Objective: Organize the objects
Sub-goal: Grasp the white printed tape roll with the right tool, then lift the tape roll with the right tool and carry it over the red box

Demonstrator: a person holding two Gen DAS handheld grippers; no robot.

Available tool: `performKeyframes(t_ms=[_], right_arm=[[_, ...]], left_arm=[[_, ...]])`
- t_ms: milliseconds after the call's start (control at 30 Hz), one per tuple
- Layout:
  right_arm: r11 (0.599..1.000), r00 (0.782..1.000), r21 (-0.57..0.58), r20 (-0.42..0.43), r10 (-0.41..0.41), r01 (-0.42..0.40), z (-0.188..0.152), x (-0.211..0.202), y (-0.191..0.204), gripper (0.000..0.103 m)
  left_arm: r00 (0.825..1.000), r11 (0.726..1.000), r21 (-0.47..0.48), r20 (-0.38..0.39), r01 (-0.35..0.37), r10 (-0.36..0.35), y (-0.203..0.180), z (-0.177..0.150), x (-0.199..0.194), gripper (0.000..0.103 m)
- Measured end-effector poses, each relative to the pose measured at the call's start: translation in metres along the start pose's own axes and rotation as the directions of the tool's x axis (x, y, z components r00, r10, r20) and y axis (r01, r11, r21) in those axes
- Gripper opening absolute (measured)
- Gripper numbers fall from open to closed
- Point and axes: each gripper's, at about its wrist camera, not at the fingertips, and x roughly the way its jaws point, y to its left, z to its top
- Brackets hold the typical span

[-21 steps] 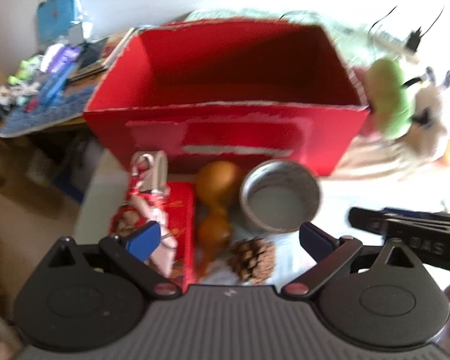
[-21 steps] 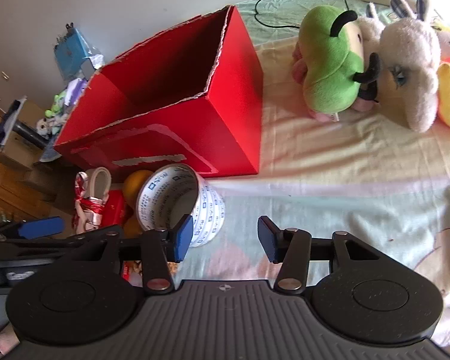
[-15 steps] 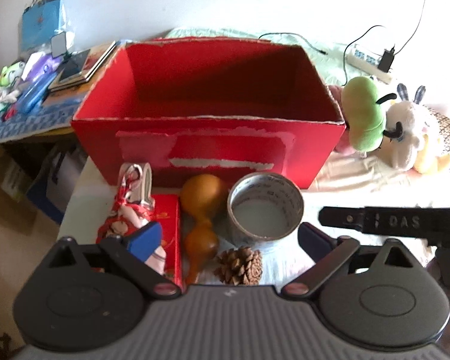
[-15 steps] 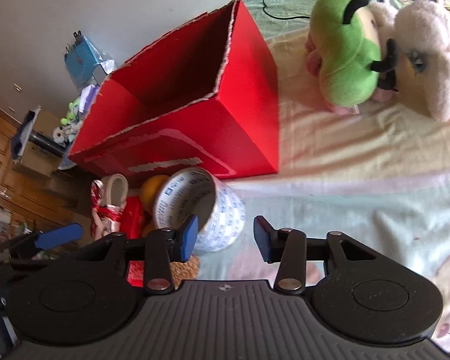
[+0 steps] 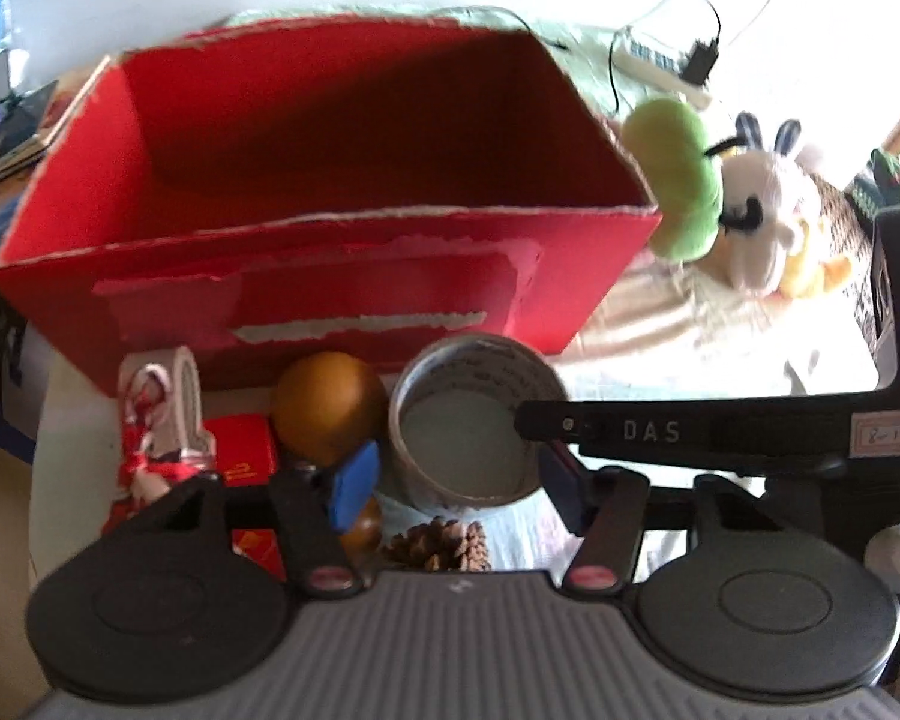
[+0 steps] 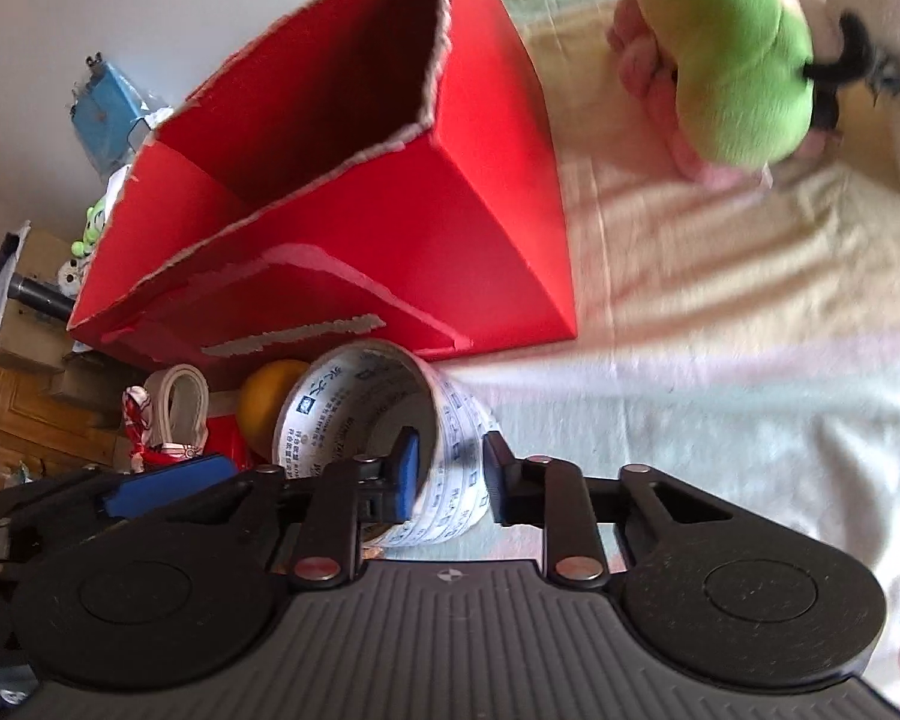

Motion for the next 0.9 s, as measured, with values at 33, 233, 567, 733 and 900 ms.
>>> performKeyframes(t_ms=[33, 233, 567, 733, 900], right_arm=[[1.0, 1.0, 0.019, 0.002, 0.003, -0.003, 0.001, -0.001, -0.003, 0.024], [0.999, 1.0, 0.039, 0.018, -0.025, 0.024, -0.001, -0.011, -0.004, 0.015], [0.991, 0.987, 0.048, 0.101, -0.127, 0.123, -0.008, -0.053, -0.026, 0.015], [0.982, 0.961, 0.059, 0.203, -0.186, 0.177, -0.002, -0.095, -0.027, 0.015], [0.981, 0.919, 0.079, 0.344, -0.194, 0.178, -0.001, -0.15, -0.026, 0.015]], left_arm=[[1.0, 1.0, 0.006, -0.007, -0.005, 0.005, 0.001, 0.001, 0.003, 0.059], [0.997, 1.0, -0.001, -0.072, 0.031, -0.031, 0.015, 0.005, 0.025, 0.037], [0.99, 0.989, 0.089, -0.082, 0.118, -0.111, -0.006, 0.015, 0.03, 0.015], [0.987, 0.967, 0.195, -0.017, 0.163, -0.162, -0.031, 0.027, 0.006, 0.014], [0.967, 0.935, 0.296, 0.104, 0.193, -0.232, -0.051, 0.044, -0.038, 0.014]])
